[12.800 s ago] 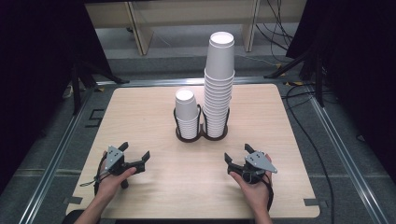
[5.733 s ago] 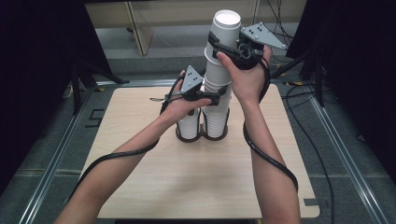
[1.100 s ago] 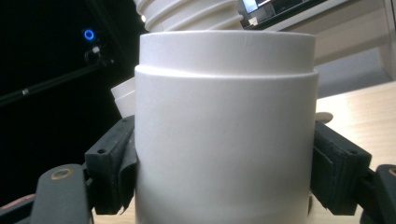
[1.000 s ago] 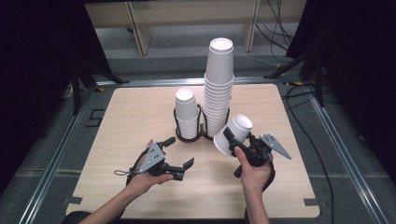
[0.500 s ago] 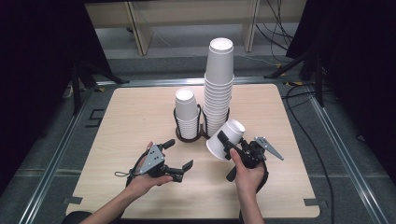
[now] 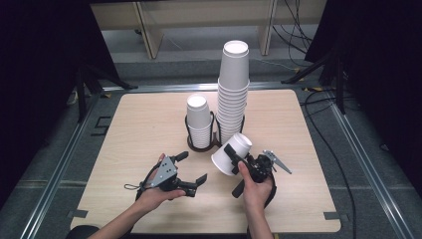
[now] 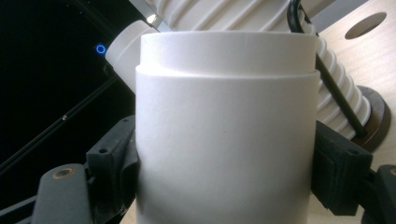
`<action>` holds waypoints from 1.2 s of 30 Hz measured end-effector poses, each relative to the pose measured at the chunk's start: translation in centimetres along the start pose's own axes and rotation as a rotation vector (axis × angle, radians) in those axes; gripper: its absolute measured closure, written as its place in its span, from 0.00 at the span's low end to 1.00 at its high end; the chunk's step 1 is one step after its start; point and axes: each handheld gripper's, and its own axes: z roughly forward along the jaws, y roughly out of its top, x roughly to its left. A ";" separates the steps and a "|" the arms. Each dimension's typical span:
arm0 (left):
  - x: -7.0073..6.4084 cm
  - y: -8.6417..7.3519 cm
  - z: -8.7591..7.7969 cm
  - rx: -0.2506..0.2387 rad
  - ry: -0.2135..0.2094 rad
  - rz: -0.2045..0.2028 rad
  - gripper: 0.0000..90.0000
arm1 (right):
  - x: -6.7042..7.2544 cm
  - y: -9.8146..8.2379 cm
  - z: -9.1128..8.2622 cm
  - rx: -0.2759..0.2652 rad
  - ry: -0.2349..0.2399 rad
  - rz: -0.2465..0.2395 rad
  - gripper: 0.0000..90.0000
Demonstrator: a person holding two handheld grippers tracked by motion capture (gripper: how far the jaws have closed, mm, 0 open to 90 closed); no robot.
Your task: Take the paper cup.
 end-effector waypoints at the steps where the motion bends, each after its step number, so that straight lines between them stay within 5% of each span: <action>1: 0.0 0.0 0.0 0.002 -0.002 -0.003 0.00 | 0.0 -0.1 0.1 0.000 0.005 0.004 0.24; 7: 0.2 -0.2 0.1 0.022 0.001 -0.011 0.00 | -0.1 -0.5 0.3 0.008 0.007 0.023 0.24; 9: 0.1 -0.3 0.3 0.010 -0.009 -0.021 0.00 | 0.0 -0.6 0.3 0.018 0.026 0.086 0.24; 12: 0.1 -0.3 0.4 0.020 -0.013 -0.027 0.00 | -0.3 -0.7 0.5 -0.003 0.008 0.057 0.24; 16: -0.1 -0.5 1.0 0.021 -0.019 -0.031 0.00 | -0.2 -0.8 0.4 0.007 0.037 0.143 0.24; 17: -0.1 -0.5 1.1 0.025 -0.020 -0.028 0.00 | -0.4 -0.9 0.4 -0.002 0.035 0.103 0.24; 26: 0.0 -0.7 1.3 0.031 -0.018 -0.033 0.00 | -0.3 -0.9 0.6 -0.007 0.038 0.108 0.24; 35: -0.1 -0.5 2.0 0.017 -0.034 -0.028 0.00 | -0.2 -1.4 0.9 -0.004 0.060 0.150 0.24; 36: -0.1 -0.5 2.1 0.025 -0.032 -0.028 0.00 | 0.1 -1.4 0.9 0.009 0.066 0.196 0.24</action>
